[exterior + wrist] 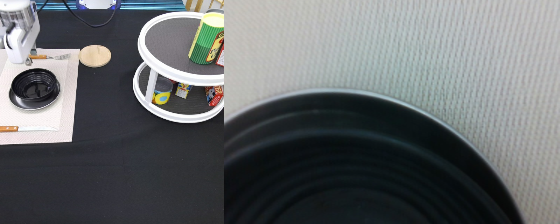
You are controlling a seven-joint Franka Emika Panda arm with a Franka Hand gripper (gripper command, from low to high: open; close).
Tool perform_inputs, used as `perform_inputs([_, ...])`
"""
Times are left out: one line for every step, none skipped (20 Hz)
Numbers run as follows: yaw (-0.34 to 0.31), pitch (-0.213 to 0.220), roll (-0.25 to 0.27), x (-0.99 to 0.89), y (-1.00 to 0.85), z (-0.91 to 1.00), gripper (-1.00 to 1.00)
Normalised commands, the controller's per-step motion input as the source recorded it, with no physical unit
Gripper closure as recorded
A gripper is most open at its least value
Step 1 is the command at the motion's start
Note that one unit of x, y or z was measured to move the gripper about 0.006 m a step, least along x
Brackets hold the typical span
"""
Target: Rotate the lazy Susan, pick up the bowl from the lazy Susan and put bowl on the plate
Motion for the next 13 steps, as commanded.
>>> perform_inputs([0.015,0.091,-0.107,0.15,0.28,1.0,-1.0])
perform_inputs([0.018,0.111,-0.106,0.22,0.3,1.0,-1.0])
perform_inputs([0.013,0.152,-0.109,0.33,0.31,1.0,-1.0])
perform_inputs([0.0,0.193,-0.109,0.36,0.29,1.0,-1.0])
perform_inputs([0.0,0.216,-0.105,0.33,0.22,0.69,-1.0])
perform_inputs([-0.005,0.152,-0.122,0.21,0.17,0.14,-1.0])
perform_inputs([0.0,0.0,-0.004,0.0,0.0,0.0,-1.0])
perform_inputs([0.0,0.0,0.0,0.0,0.0,0.0,-1.0])
perform_inputs([0.0,0.0,0.0,0.0,0.0,0.0,-1.0])
perform_inputs([0.0,0.0,-0.034,0.0,0.0,0.0,-1.0])
perform_inputs([0.0,0.0,-0.076,0.01,-0.08,-0.01,-1.0])
perform_inputs([0.0,0.0,-0.045,0.0,-0.04,0.0,-1.0])
perform_inputs([0.0,0.0,-0.045,0.0,-0.04,0.0,-1.0])
